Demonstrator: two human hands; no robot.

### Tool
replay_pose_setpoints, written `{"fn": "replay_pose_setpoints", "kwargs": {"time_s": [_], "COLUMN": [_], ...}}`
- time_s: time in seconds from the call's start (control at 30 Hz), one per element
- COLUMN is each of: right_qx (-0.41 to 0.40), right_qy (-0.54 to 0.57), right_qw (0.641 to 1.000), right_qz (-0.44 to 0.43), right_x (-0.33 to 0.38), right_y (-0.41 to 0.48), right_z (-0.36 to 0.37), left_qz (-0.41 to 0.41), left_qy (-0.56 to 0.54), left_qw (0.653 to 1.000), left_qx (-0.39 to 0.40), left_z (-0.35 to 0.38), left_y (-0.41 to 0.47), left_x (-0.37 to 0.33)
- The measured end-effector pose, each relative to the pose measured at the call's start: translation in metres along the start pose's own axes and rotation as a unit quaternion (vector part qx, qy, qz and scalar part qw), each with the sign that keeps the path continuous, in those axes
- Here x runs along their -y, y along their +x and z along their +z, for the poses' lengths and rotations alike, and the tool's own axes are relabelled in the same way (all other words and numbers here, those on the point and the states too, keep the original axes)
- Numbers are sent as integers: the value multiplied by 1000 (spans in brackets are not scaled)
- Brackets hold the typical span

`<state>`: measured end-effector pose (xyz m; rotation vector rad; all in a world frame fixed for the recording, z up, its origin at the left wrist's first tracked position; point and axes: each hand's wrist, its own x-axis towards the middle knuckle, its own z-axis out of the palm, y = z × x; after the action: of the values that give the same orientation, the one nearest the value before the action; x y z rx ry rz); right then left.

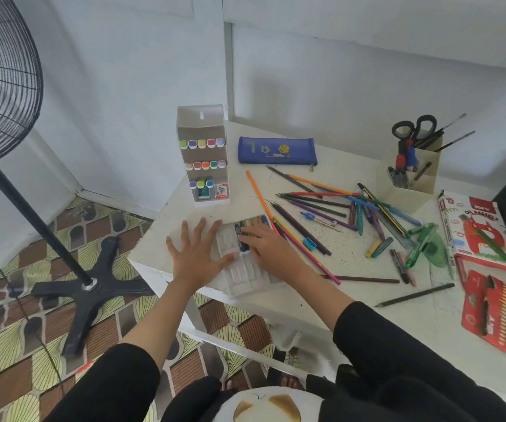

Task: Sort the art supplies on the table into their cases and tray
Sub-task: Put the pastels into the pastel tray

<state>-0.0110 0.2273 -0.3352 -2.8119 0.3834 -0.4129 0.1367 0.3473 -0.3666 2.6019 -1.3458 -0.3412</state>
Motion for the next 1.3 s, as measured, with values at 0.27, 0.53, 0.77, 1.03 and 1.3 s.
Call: {"fn": "replay_pose_setpoints", "kwargs": {"time_s": [0.27,0.53,0.77,1.03,1.3], "right_qx": [52,114,-54,-133,-72], "right_qy": [1,-33,31,-48,-130], "right_qw": [998,991,986,882,798], "right_qz": [30,61,153,449,585], "right_x": [-6,0,-27,-101,-115], "right_y": [6,-2,-31,-121,-165], "right_z": [12,12,-18,-76,-97], "left_qz": [-2,-4,29,-4,-8], "left_qy": [4,17,8,-37,-38], "left_qw": [1000,1000,999,999,998], "left_qx": [0,2,-12,-14,-50], "left_z": [-3,0,0,-5,-2], "left_y": [0,-1,-3,0,0], "left_x": [0,0,0,-15,-18]}}
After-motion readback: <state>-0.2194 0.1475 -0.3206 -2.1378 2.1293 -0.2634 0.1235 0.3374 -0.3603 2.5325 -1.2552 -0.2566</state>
